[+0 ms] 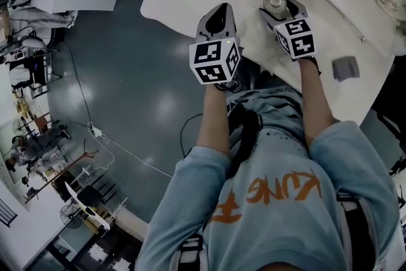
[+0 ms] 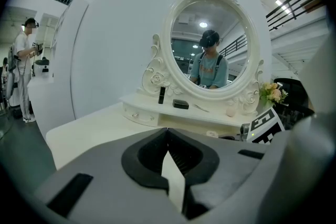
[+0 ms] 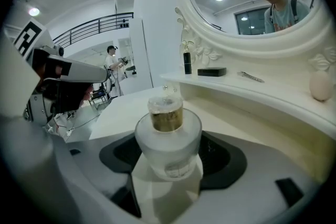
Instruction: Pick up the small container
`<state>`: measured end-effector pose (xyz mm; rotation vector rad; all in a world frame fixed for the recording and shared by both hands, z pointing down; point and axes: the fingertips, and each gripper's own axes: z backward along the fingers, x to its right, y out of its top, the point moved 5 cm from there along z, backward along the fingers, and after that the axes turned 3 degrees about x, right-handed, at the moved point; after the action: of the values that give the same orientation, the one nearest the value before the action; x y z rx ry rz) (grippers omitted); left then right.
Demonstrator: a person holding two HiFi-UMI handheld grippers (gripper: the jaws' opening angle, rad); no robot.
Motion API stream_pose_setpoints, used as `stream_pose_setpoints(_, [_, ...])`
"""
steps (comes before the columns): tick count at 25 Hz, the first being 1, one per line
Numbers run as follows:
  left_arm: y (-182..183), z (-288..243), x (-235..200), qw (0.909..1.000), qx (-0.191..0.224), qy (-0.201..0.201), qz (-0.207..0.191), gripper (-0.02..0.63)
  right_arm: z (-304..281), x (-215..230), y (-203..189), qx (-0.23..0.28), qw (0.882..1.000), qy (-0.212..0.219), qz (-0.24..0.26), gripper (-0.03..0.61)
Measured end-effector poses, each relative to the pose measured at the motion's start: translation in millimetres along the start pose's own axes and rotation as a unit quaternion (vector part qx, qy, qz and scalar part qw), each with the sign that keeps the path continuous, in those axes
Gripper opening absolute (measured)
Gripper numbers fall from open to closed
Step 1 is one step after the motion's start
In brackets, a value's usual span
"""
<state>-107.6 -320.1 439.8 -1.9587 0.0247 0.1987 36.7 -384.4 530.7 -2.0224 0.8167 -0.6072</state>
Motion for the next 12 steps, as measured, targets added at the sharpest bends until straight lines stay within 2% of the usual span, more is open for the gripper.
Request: stream_pose_setpoints(12, [22,-5,19,0.9995,0.022,-0.02,-0.012,0.021,33,7,24,0.054,0.998,0.002,-0.01,0.328])
